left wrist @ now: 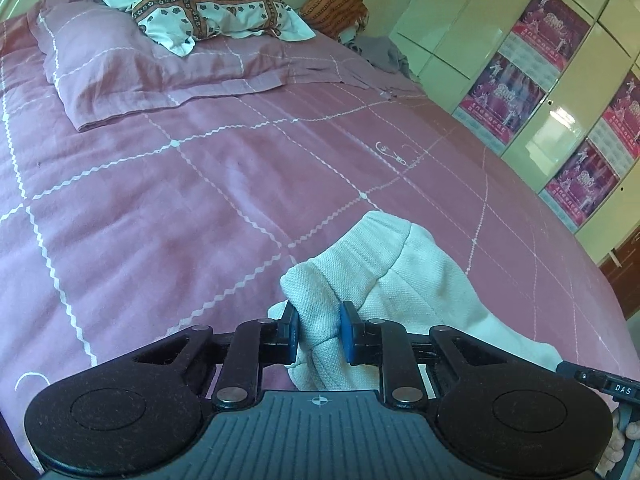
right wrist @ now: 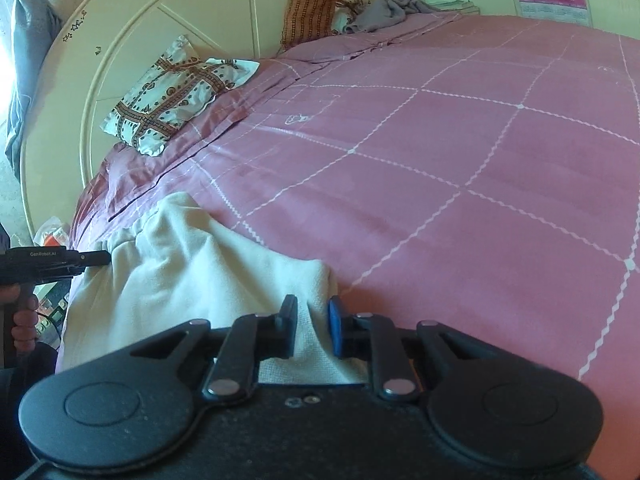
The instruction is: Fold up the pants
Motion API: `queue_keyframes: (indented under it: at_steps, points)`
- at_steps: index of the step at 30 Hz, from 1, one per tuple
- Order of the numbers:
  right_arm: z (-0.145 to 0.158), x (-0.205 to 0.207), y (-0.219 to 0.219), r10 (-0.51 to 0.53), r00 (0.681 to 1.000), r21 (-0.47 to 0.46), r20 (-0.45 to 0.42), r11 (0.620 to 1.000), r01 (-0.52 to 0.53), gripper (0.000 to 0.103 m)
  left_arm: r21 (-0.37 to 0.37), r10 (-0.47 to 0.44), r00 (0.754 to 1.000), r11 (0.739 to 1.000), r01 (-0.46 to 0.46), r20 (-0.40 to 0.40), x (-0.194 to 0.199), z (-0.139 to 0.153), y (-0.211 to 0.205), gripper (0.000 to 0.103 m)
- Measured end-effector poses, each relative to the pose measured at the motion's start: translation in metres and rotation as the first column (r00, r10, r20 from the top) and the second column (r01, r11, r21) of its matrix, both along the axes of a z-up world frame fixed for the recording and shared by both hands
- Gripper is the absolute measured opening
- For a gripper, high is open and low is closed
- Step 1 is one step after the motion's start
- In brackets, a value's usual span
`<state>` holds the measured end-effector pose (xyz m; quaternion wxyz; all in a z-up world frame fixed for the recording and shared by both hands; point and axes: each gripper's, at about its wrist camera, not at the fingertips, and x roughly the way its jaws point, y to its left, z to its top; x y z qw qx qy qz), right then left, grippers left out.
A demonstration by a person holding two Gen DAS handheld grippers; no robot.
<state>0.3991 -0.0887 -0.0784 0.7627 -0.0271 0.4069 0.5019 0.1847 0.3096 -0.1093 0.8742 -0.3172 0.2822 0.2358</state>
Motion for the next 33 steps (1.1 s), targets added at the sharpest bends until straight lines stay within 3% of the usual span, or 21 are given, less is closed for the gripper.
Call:
queue_keyframes:
  at_steps: [5, 11, 14, 18, 20, 23, 26, 27, 30, 33]
  points:
    - [0.002, -0.001, 0.002, 0.027, 0.999, 0.018, -0.018, 0.999, -0.027, 0.017, -0.005, -0.018, 1.0, 1.0, 0.018, 0.011, -0.002, -0.005, 0.003, 0.021]
    - [0.01, -0.012, 0.01, 0.074, 0.996, -0.025, 0.048, 0.997, -0.073, 0.022, 0.001, -0.03, 0.999, 1.0, 0.03, 0.018, -0.001, -0.009, 0.004, 0.021]
    - [0.001, -0.005, 0.02, 0.082, 0.997, -0.064, -0.004, 0.995, -0.082, 0.026, -0.002, -0.034, 0.999, 0.999, 0.034, 0.02, -0.001, -0.009, 0.005, 0.021]
    - [-0.016, 0.013, 0.027, 0.036, 0.994, -0.011, -0.108, 0.999, -0.038, 0.031, -0.009, -0.056, 0.998, 0.998, 0.057, 0.024, -0.001, -0.009, 0.009, 0.021]
    - [-0.025, 0.023, 0.023, 0.005, 0.987, 0.034, -0.163, 0.999, 0.001, 0.028, -0.013, -0.066, 0.997, 0.998, 0.066, 0.029, 0.0, -0.009, 0.011, 0.021]
    - [-0.032, 0.032, 0.015, -0.061, 0.978, 0.048, -0.198, 0.996, 0.072, 0.005, -0.002, -0.079, 0.996, 0.997, 0.079, 0.032, 0.0, -0.01, 0.011, 0.021]
    - [-0.021, 0.017, 0.021, -0.03, 0.996, 0.031, -0.089, 0.999, 0.032, 0.003, 0.024, -0.083, 0.993, 0.996, 0.081, 0.082, -0.005, -0.004, 0.01, 0.018]
    - [-0.01, 0.014, 0.018, -0.034, 0.998, 0.066, -0.048, 0.997, 0.037, 0.002, 0.039, -0.086, 0.991, 0.996, 0.083, 0.1, -0.009, -0.002, 0.009, 0.018]
    - [0.011, 0.027, -0.001, -0.204, 0.979, 0.148, 0.019, 0.969, 0.199, 0.002, 0.006, -0.097, 0.993, 0.995, 0.097, 0.069, -0.007, -0.011, 0.012, 0.018]
    - [-0.018, 0.038, 0.013, -0.237, 0.971, -0.028, 0.035, 0.971, 0.238, 0.002, 0.003, -0.103, 0.993, 0.995, 0.103, 0.06, -0.002, -0.011, 0.014, 0.018]
